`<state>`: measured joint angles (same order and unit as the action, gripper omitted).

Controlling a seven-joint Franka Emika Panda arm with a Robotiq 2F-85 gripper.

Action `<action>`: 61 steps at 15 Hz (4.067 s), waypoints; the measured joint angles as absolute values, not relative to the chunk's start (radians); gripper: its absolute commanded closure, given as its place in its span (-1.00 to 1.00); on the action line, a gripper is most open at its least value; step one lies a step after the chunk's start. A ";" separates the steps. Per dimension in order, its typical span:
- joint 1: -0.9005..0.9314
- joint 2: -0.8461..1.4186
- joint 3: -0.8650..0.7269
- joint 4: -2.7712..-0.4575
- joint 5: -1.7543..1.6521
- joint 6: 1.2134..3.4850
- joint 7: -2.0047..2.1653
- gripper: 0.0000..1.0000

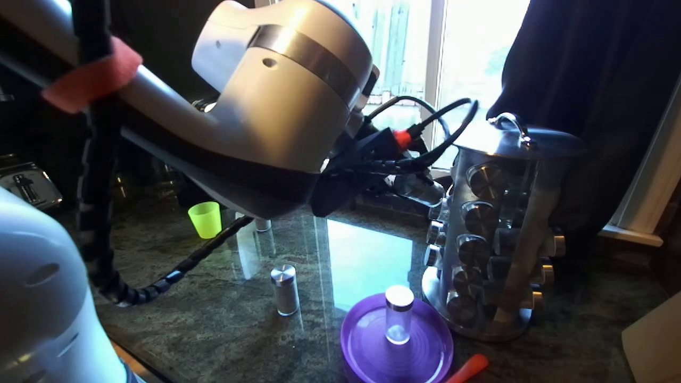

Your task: Put the spice bottle on the rack

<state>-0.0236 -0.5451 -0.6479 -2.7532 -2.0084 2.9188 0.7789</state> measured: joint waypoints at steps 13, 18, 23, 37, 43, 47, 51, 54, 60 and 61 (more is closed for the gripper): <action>-0.193 -0.413 0.154 -2.754 -1.685 2.250 0.960 0.02; -0.198 -0.402 0.156 -2.752 -1.678 2.244 0.954 0.52; -0.082 -0.386 0.070 -2.751 -1.613 2.151 0.928 0.52; 0.015 -0.285 0.027 -2.653 -1.417 2.014 0.842 0.52; 0.015 -0.211 0.022 -2.583 -1.402 2.013 0.867 0.52; 0.015 -0.159 0.023 -2.531 -1.401 1.990 0.907 0.52; 0.015 -0.109 0.023 -2.484 -1.401 1.926 0.945 0.52; 0.014 -0.071 0.022 -2.458 -1.400 1.893 0.962 0.52; 0.005 -0.015 0.011 -2.420 -1.395 1.881 0.968 0.52; 0.004 -0.009 0.008 -2.415 -1.395 1.881 0.970 0.52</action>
<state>0.0038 -0.0093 0.0083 -2.4147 -1.3955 1.8810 0.9697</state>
